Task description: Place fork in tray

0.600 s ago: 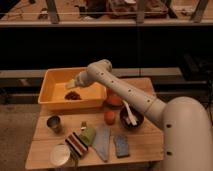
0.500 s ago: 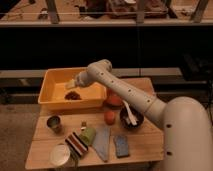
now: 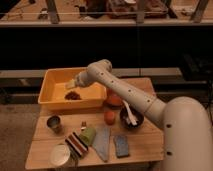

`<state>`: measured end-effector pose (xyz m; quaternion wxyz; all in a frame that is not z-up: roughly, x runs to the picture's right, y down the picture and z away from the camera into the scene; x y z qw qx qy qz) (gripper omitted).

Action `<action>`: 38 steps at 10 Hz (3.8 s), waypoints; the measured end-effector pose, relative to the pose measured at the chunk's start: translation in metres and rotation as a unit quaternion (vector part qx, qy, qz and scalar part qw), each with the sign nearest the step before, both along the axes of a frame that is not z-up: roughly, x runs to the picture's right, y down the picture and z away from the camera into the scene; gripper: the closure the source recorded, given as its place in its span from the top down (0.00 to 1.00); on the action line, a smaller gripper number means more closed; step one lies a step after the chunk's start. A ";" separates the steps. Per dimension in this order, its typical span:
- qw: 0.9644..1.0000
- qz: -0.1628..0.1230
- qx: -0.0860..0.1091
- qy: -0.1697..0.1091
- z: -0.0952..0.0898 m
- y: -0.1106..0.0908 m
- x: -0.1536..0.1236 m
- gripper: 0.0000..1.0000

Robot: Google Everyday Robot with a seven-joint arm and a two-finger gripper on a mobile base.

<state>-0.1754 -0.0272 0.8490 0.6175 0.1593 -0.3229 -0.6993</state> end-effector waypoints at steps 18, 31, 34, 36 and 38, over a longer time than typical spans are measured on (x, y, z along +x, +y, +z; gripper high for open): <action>1.000 -0.013 -0.006 -0.006 -0.004 0.000 0.002 0.58; 0.991 -0.106 -0.077 -0.017 -0.079 0.079 0.013 0.58; 0.986 -0.106 -0.123 -0.035 -0.060 0.112 0.021 0.58; 0.982 -0.103 -0.150 -0.044 -0.049 0.138 0.027 0.58; 0.980 -0.101 -0.163 -0.050 -0.047 0.152 0.027 0.58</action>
